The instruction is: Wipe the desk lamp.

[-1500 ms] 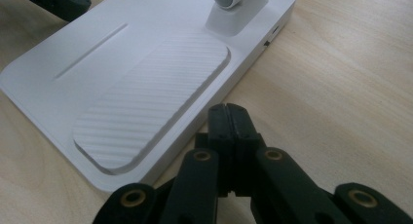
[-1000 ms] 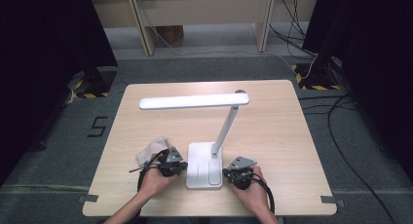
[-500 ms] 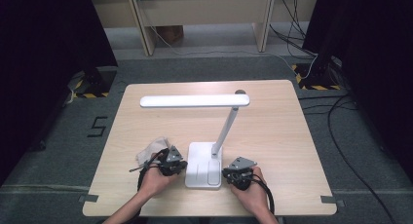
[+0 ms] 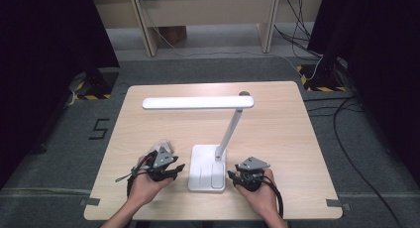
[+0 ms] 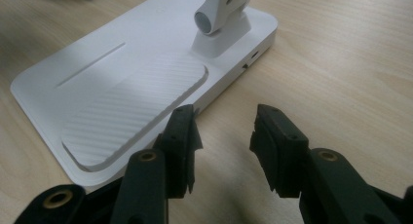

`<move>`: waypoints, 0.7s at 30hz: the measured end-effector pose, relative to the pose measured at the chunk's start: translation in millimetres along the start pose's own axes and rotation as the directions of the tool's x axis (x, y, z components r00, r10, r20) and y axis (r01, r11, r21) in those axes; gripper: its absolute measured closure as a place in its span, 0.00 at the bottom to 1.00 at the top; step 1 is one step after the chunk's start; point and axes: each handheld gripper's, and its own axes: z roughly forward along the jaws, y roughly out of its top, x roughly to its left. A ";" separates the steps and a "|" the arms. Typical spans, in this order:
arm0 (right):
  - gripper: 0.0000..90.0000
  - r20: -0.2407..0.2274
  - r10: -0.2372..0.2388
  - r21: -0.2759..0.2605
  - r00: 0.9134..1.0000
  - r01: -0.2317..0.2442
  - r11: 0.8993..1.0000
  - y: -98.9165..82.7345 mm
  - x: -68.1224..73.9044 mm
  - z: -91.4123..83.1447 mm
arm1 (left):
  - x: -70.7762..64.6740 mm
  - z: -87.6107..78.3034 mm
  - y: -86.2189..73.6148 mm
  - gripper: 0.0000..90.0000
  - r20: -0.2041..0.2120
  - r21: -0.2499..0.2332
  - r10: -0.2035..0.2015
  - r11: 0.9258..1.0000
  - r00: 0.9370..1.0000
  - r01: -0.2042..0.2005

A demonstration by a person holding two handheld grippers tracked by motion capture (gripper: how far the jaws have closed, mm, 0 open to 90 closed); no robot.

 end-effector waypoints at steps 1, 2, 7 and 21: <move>0.65 0.003 0.001 -0.003 1.000 -0.001 1.000 0.3 -0.8 -1.2 | 0.6 -3.2 -0.8 0.61 -0.006 -0.007 -0.004 1.000 1.000 0.004; 0.65 0.007 0.004 -0.010 1.000 -0.004 1.000 0.5 -1.4 -2.4 | 1.2 -6.3 -1.8 0.59 -0.010 -0.013 -0.006 1.000 1.000 0.006; 0.63 0.023 0.004 -0.028 1.000 -0.003 1.000 -0.2 -8.5 -11.5 | 5.9 -22.6 -11.7 0.51 -0.048 -0.043 -0.048 0.998 0.998 0.046; 0.55 0.086 0.045 -0.075 0.995 -0.038 0.996 -12.4 -25.8 -40.4 | 28.9 -55.5 -51.5 0.46 -0.132 -0.080 -0.144 0.988 0.981 0.134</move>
